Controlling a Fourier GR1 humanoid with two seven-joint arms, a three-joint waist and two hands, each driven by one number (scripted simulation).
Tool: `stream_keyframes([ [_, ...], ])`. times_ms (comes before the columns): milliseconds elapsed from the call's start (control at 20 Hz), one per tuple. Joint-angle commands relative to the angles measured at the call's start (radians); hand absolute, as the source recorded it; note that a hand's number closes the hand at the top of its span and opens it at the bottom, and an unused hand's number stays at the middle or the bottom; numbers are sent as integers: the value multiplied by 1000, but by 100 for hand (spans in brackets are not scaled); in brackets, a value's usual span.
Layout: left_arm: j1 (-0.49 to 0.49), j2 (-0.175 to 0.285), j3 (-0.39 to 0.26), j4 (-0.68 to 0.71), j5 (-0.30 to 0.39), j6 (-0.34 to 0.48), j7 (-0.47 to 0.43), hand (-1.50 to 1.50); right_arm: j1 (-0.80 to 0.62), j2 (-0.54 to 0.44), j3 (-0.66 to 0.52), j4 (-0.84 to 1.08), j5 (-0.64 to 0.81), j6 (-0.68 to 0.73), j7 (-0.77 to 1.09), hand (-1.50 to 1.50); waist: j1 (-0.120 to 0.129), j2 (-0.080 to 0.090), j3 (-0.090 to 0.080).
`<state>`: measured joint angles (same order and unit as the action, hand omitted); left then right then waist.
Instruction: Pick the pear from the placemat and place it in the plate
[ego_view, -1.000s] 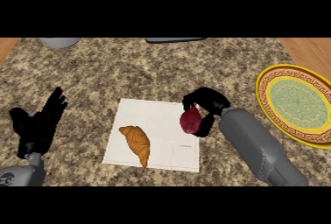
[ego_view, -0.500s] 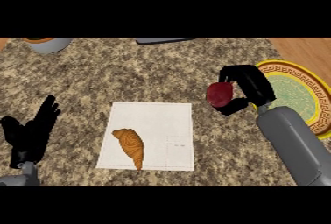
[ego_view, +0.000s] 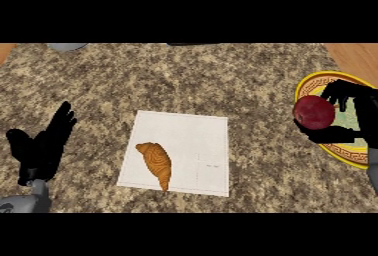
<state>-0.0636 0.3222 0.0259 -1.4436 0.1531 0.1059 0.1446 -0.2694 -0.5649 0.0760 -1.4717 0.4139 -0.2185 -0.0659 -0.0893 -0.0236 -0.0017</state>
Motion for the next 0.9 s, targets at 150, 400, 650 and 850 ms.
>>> stream_keyframes([
  [150, -30, -13, -21, -41, 7, -44, 40, 0, 208, -141, -253, -87, -128, 65, -5, 150, 73, 20, 2],
  [400, -117, -37, -7, 95, -38, -58, -35, 0, 34, -115, -301, 228, -100, 76, -136, 150, 92, 26, 2],
  [650, -121, -52, -29, 10, -53, -32, 43, 0, 0, -194, -292, 468, -40, 140, -276, 150, 106, 28, 3],
  [850, -139, -69, -39, 34, -66, -19, 50, 0, -17, -192, -292, 579, -121, 309, -262, 150, 106, 29, 3],
])
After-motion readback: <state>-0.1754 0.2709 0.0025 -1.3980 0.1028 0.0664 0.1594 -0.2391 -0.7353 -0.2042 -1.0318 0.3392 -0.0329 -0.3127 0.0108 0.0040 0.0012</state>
